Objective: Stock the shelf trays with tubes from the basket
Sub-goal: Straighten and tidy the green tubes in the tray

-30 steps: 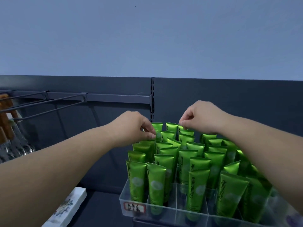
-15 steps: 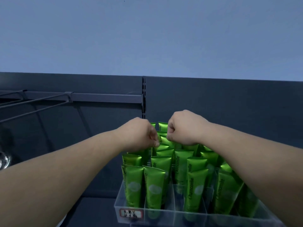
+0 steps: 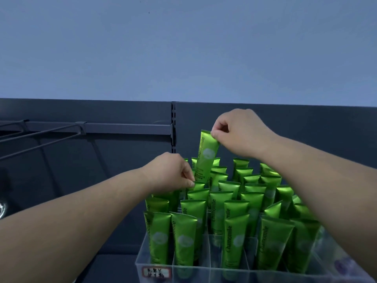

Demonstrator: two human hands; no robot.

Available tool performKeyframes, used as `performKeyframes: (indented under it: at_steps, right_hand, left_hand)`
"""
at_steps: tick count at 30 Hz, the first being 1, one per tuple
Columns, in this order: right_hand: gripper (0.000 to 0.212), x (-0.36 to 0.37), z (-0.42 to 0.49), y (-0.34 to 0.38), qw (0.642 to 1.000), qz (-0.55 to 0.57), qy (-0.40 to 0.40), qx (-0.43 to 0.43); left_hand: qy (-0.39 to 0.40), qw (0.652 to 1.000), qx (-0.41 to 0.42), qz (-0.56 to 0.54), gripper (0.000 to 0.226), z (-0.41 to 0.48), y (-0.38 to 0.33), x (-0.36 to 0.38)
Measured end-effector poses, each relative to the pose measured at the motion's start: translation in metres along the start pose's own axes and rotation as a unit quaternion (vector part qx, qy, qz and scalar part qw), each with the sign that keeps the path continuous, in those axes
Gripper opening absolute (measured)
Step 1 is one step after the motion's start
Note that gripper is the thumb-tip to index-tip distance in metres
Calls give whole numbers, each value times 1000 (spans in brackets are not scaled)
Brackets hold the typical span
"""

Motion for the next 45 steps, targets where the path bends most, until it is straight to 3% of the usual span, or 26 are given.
performKeyframes:
  at_steps: [6,15,21,28,35,45]
  right_hand:
    - [16,-37,-6,-30,999,30,-24,16]
    - [14,-77,-28,-97,996,-19,-70,59]
    - [16,-86,-31,-147,989,-47,-108,89]
    - [13,-67,-26,-191,992,-70,-49,97]
    - [15,-36,-32,-215,995,-37,4,91]
    - [19,-18,-12,-233,996,-14,-4,92]
  left_hand:
    - [-29,999,17,-2,14,7,-23,-21]
    - [-58,997,1,59,14,34,-60,-45]
    - [-31,996,-11,87,18,62,-77,-45]
    - [7,994,36,99,14,104,-129,-23]
    - [63,990,59,114,26,139,-163,11]
    - [97,987,38,122,22,164,-172,29]
Point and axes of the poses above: each hand's wrist, its own z-axis towards the middle knuckle, its own x-axis out of the palm, y = z × x, the point moved 10 cm from there along z, towards the middle knuckle, and after that the axes turned 15 degrees about y, right-handed, at the moved point
